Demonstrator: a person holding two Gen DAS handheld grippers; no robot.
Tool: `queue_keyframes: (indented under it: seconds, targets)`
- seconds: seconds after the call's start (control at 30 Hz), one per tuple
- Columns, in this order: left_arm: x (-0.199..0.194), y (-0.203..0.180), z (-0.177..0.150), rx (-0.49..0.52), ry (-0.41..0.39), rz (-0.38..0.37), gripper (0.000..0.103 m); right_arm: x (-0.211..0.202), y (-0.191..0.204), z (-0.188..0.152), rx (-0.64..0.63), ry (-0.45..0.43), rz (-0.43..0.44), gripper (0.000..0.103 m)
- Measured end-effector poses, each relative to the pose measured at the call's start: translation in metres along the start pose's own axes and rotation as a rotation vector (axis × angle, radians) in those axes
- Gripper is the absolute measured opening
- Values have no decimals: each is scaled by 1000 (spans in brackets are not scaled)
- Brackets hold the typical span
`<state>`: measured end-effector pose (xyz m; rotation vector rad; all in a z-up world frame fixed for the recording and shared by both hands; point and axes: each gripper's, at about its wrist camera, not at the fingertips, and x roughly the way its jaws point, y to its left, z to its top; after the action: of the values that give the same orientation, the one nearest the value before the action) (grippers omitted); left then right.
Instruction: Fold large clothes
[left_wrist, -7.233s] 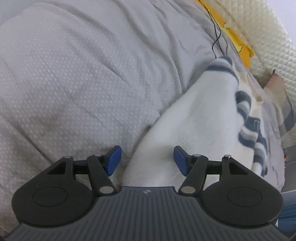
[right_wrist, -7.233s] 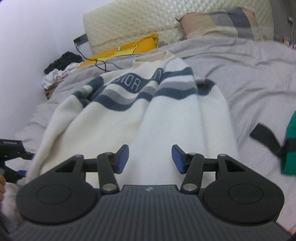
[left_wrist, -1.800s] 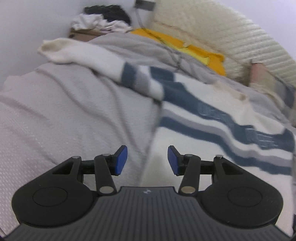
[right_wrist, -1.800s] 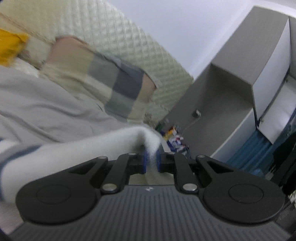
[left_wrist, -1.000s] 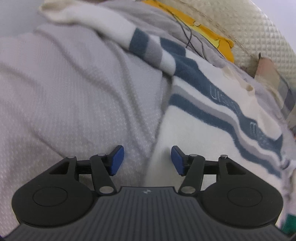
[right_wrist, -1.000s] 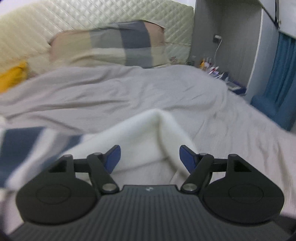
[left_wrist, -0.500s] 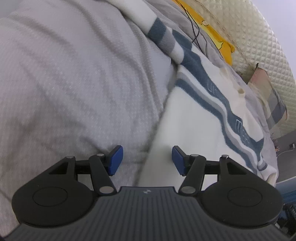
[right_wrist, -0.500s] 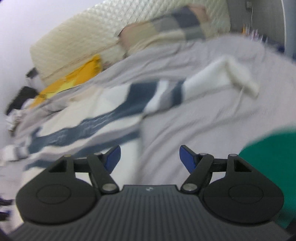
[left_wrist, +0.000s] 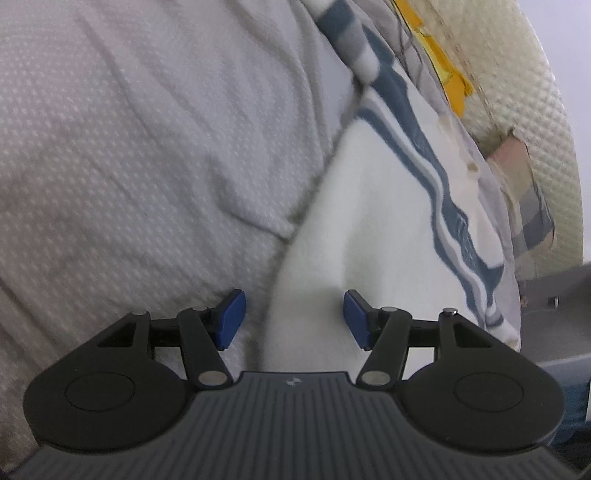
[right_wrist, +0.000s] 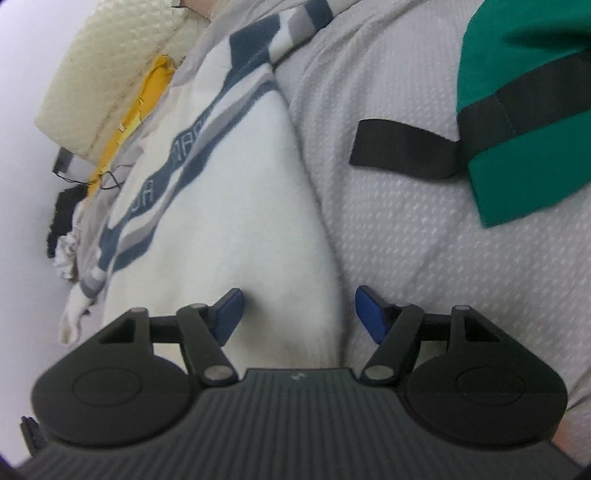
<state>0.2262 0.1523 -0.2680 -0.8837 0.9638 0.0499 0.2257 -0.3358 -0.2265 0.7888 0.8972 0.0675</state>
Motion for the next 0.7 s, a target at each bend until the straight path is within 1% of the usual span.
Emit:
queue_keyframes:
  seconds: [0.03, 0.07, 0.13, 0.17, 0.2, 0.23, 0.3, 0.37, 0.43, 0.47, 0.53, 0.6, 0.67, 0.7]
  targets:
    - [0, -2, -2, 13, 8, -6, 65, 1, 2, -1, 3, 18, 41, 70]
    - [0, -4, -4, 21, 16, -19, 65, 2, 6, -3, 7, 37, 94, 67]
    - [1, -5, -7, 20, 41, -61, 65, 1, 14, -7, -22, 46, 152, 57]
    - [3, -5, -8, 22, 57, -67, 65, 0, 18, -11, -43, 49, 164, 49]
    - [5, -6, -9, 23, 63, -66, 64, 1, 22, -13, -60, 53, 170, 42]
    - [5, -7, -10, 26, 66, -65, 64, 1, 26, -15, -75, 55, 167, 38]
    - [5, -9, -12, 40, 77, -62, 63, 1, 29, -15, -111, 58, 139, 24]
    - [3, -13, -12, 46, 89, -64, 61, 0, 30, -13, -114, 46, 133, 18]
    - [2, -18, -13, 54, 101, -80, 46, -7, 28, -11, -103, 25, 143, 16]
    - [0, -20, -13, 61, 100, -86, 41, -13, 27, -10, -105, 10, 155, 15]
    - [-9, -25, -13, 75, 77, -104, 16, -25, 31, -10, -124, -26, 181, 14]
    - [-23, -30, -13, 82, 58, -148, 11, -41, 33, -9, -145, -58, 191, 13]
    - [-45, -37, -12, 108, 14, -185, 10, -56, 37, -11, -166, -104, 196, 13]
    - [-55, -40, -12, 126, -4, -190, 9, -62, 38, -11, -172, -117, 200, 12]
